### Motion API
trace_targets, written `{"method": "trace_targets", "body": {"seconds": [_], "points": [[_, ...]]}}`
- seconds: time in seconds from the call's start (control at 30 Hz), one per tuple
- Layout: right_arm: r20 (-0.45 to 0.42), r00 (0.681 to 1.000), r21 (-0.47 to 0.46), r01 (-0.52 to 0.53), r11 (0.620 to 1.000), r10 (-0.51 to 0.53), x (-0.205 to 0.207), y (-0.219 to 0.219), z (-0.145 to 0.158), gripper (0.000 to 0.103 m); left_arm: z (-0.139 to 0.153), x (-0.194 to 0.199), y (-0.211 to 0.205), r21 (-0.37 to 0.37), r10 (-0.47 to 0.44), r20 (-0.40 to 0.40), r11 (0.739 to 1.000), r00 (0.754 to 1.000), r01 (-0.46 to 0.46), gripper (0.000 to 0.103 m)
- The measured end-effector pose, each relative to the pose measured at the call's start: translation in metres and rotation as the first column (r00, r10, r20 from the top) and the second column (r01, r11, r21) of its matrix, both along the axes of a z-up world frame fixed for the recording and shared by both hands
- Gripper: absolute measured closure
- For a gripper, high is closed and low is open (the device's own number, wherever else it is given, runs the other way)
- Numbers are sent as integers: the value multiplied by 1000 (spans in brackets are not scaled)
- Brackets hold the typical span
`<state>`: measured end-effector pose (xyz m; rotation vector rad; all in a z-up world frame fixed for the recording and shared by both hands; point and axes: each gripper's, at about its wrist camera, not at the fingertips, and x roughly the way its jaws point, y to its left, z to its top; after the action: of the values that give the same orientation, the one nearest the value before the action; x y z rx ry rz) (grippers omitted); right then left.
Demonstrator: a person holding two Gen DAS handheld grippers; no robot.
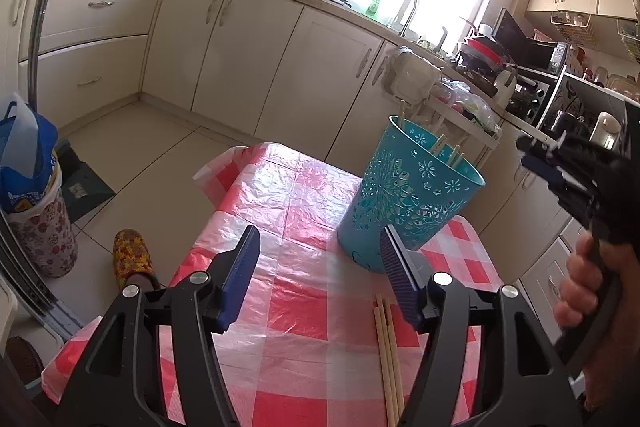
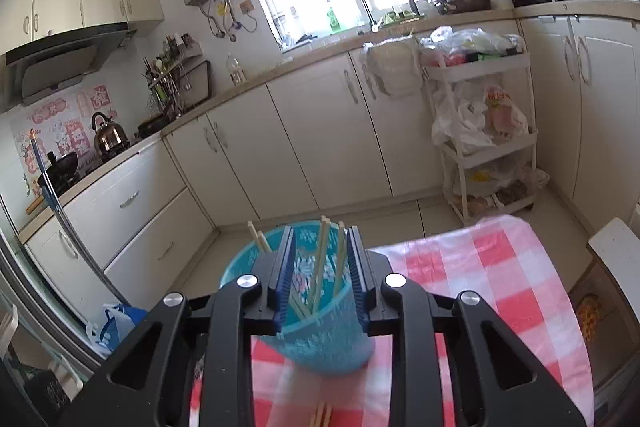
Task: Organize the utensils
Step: 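Lower the right gripper's chopstick into the basket and open it, then move both open grippers back down to the chopstick pile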
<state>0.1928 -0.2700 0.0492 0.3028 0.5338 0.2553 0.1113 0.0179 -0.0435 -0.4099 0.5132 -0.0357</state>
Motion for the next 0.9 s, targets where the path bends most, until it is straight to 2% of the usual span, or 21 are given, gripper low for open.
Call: {"method": "trace_targets", "body": {"seconds": [0.17,0.27,0.33,0.47,0.6,0.67,0.77,0.9], "points": [[-181,982,-39,-55,998,47,-44,5,-62,76,3,-14,0,10,-1,-30,1000,1000,1,42],[-293,951,-46,-111,993,93,-57,19,-99,81,4,-24,2,19,-3,-50,1000,999,4,41],[-336,934,-65,-150,987,120,-59,31,-113,82,5,-31,2,28,-5,-56,1000,998,6,40],[-368,920,-111,-189,976,136,-53,54,-130,83,4,-41,4,41,-11,-69,999,998,14,38],[-404,908,-178,-195,965,109,-41,68,-143,83,-1,-44,6,42,-13,-94,999,995,17,37],[-396,913,-215,-200,956,102,-43,71,-148,83,-4,-44,5,42,-17,-105,999,994,22,37],[-399,910,-262,-229,937,111,-45,67,-148,90,-8,-42,2,49,-33,-118,998,992,39,37],[-417,900,-261,-249,933,124,-47,54,-148,96,-17,-29,-18,74,-92,-173,992,981,106,37]]}}
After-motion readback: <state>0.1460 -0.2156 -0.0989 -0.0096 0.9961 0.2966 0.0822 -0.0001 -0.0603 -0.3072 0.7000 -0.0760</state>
